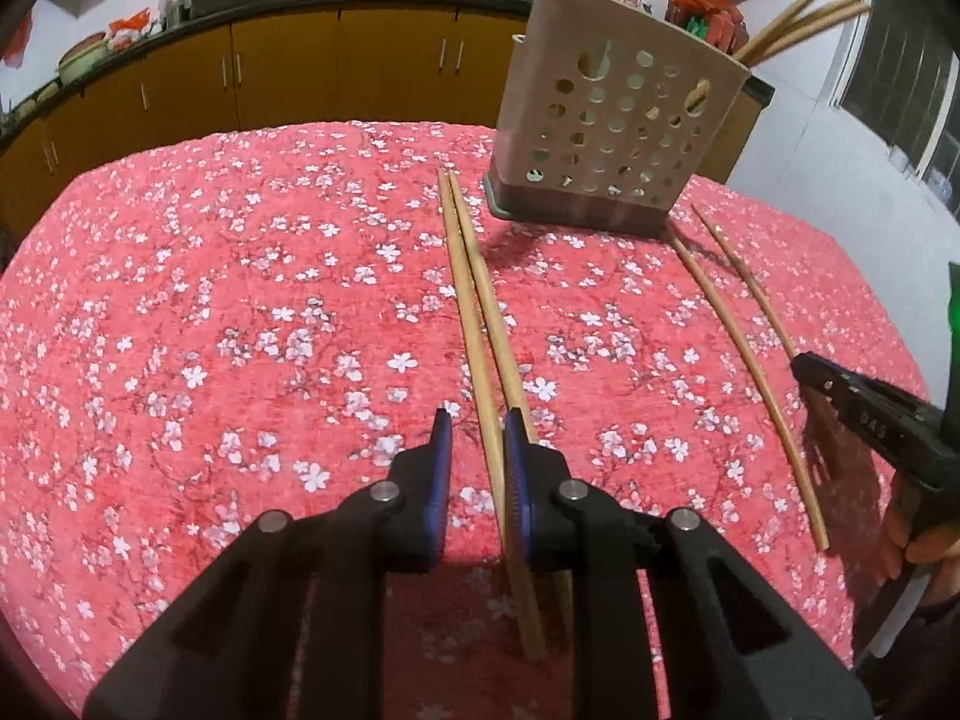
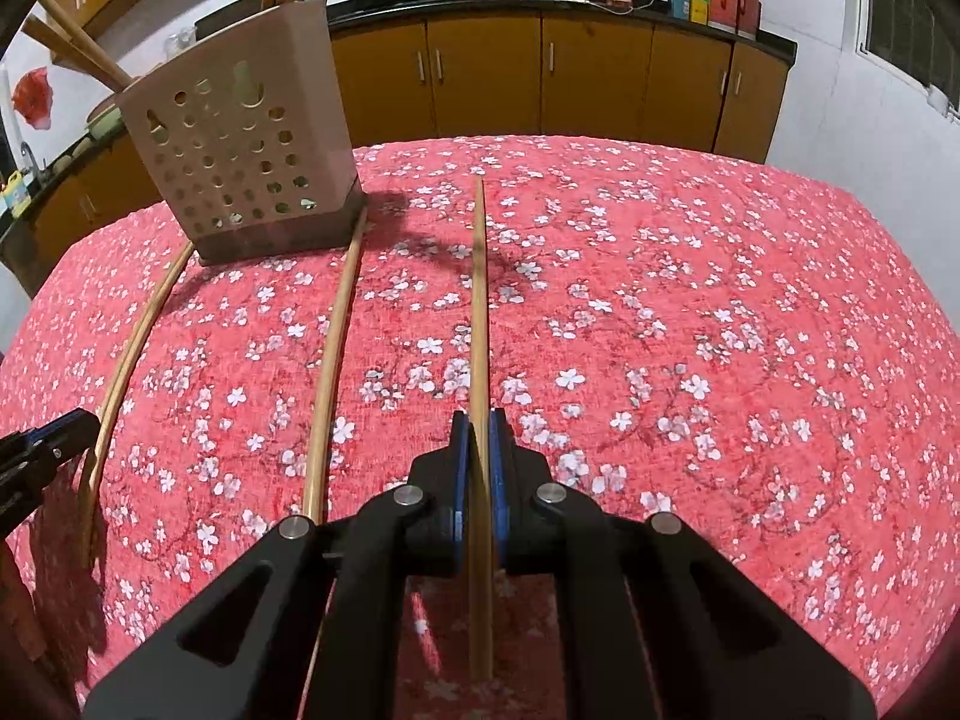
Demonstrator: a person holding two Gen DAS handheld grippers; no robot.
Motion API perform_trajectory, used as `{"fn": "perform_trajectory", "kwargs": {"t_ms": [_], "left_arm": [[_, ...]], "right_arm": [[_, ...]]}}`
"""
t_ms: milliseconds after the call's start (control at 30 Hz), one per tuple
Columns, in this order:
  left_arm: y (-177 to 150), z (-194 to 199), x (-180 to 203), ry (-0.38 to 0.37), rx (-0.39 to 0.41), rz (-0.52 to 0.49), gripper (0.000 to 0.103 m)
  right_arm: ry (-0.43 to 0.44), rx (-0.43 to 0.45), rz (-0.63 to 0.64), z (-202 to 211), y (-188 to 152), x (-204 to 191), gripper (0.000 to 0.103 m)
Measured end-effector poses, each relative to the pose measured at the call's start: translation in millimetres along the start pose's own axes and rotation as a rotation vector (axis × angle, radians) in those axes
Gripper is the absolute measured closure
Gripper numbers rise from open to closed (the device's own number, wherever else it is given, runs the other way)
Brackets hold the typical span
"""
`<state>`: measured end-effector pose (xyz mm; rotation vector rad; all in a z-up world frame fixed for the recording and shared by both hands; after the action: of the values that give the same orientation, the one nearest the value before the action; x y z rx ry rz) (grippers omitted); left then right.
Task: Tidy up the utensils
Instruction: 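Close the left gripper on a loose chopstick while the right gripper grasps another, then hold the chopsticks in both grippers and lift them off the cloth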
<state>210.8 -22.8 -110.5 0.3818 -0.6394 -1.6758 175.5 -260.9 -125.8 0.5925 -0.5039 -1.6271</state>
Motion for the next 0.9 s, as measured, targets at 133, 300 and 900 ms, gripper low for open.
{"fn": "perform_trajectory", "kwargs": {"t_ms": [133, 300, 900], "left_arm": [[3, -3, 2, 0.008, 0.002, 0.000, 0.084], [4, -7, 3, 0.064, 0.016, -0.030, 0.095], [10, 3, -66, 0.128, 0.027, 0.060, 0.094]], "right_arm": [[0.009, 0.001, 0.007, 1, -1, -3, 0.095], [0.004, 0.009, 0.030, 3, -3, -8, 0.095], [-0.018, 0.018, -0.006, -9, 14, 12, 0.095]]}}
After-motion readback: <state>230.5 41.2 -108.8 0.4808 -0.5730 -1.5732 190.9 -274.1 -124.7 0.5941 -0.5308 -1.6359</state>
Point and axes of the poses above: each gripper's, at about its wrist camera, not at the fingertips, and z roughly against the way its jaws point, x to its right, y to its top, the point moved 3 cm from there along -z, roughly the way its jaws point, and after that the axes turned 2 degrees about -z, right-handed, at the moved point
